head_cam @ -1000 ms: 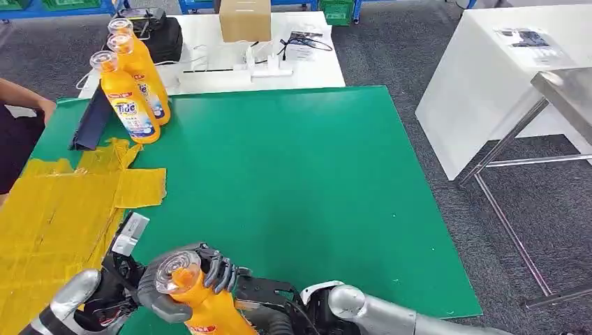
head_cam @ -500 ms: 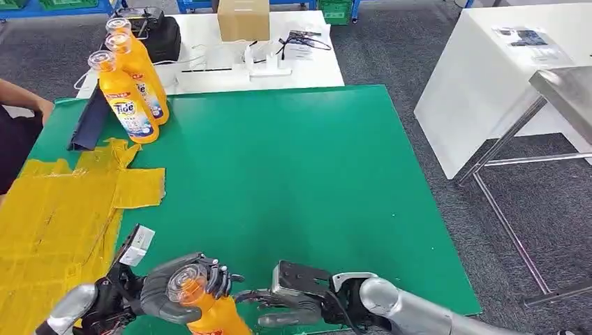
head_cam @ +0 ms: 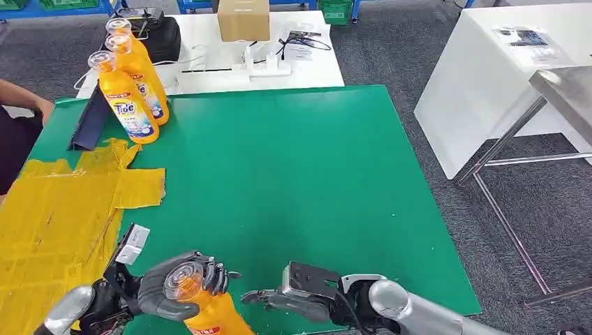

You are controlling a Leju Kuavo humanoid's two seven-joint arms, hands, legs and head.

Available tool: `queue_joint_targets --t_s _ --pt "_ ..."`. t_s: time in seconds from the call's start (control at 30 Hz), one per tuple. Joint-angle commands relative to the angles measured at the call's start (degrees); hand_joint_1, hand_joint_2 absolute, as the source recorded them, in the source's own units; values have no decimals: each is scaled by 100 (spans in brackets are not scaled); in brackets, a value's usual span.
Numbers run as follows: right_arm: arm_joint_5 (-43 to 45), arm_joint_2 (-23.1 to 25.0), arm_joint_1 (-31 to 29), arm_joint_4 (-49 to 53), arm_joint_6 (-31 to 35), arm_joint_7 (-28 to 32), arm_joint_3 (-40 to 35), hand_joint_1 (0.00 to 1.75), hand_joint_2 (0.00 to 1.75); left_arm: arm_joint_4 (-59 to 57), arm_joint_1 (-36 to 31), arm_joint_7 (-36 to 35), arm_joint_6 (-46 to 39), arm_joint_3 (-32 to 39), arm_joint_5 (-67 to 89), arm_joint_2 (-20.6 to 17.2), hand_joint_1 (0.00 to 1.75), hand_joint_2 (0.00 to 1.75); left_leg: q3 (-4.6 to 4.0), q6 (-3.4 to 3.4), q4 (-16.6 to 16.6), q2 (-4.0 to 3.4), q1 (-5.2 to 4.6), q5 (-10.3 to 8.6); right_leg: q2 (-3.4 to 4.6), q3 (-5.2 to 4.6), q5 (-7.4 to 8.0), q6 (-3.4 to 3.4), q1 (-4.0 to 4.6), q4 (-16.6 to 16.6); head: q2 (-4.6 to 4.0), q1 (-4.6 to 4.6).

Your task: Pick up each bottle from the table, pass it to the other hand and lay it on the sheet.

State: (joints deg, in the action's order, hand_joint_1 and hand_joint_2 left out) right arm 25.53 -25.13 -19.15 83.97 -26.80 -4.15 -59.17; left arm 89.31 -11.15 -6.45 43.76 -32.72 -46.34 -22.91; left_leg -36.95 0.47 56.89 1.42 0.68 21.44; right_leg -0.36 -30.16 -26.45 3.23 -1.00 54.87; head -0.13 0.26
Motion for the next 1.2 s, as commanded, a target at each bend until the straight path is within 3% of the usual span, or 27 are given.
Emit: queue_joint_targets --t_s 0.03,0.27,0.43,0.57,0.7,0.77,1.2 --pt "-58 -96 125 26 0 -24 156 0 0 -256 42 -32 -89 251 120 122 175 175 10 0 0 -12 -2 4 6 7 -2 -11 0 1 0 0" --pt "-207 -272 371 16 5 91 320 0 0 -765 -106 14 -1005 769 1041 273 175 175 22 0 -2 -5 -2 3 -5 12 -7 -14 2 -2 0 0" --pt "-229 -396 485 132 -26 128 378 0 0 -1239 -948 -255 -1185 1228 842 258 175 175 -3 0 1 5 3 -5 -14 -60 -3 -10 4 3 0 0" --pt "-228 -469 564 158 -32 133 370 0 0 -1513 -1569 -815 -1212 1590 -69 209 175 175 -4 -2 12 14 6 -3 -26 -58 -9 -17 8 14 0 0" --pt "-228 -468 554 128 -33 132 356 0 0 -1494 -1623 -969 -1265 1668 -294 250 175 175 -3 0 0 -7 2 -5 -3 -52 7 -19 4 3 0 0" --pt "-227 -454 549 132 -33 132 352 0 0 -1471 -1546 -948 -1291 1633 -287 286 175 175 13 5 1 -13 0 -1 -2 11 1 -19 3 3 0 0" --pt "-254 -481 717 182 -15 144 449 0 0 -1545 -1478 -789 -1646 1776 156 253 175 175 9 4 3 -19 1 -4 5 0 5 -21 4 6 0 0"
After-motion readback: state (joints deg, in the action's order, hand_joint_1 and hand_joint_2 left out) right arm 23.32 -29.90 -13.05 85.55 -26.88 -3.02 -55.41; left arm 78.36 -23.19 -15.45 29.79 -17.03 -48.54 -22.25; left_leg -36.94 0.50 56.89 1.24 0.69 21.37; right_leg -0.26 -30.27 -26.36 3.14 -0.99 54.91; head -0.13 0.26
